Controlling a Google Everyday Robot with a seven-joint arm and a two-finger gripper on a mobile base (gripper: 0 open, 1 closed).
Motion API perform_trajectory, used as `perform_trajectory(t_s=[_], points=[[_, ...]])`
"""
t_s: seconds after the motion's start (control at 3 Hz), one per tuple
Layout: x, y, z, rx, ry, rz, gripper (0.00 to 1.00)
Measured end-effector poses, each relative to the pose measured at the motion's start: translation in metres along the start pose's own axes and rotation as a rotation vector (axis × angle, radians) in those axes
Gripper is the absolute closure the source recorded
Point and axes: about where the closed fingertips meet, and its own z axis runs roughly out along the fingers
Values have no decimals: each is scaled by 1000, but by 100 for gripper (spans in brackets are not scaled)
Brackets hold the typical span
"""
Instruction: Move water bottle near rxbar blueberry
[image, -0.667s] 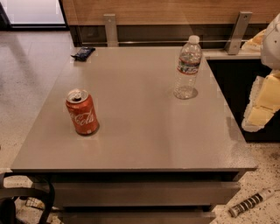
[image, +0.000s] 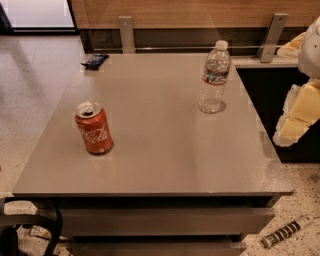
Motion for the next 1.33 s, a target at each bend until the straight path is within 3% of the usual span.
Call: perform_trajectory(t_s=[0.33, 0.67, 1.0, 1.33], points=[[15, -10, 10, 47, -69, 107, 0], [34, -13, 23, 114, -186, 246, 0], [45, -26, 36, 181, -339, 353, 0], [44, -65, 43, 283, -514, 415, 0]])
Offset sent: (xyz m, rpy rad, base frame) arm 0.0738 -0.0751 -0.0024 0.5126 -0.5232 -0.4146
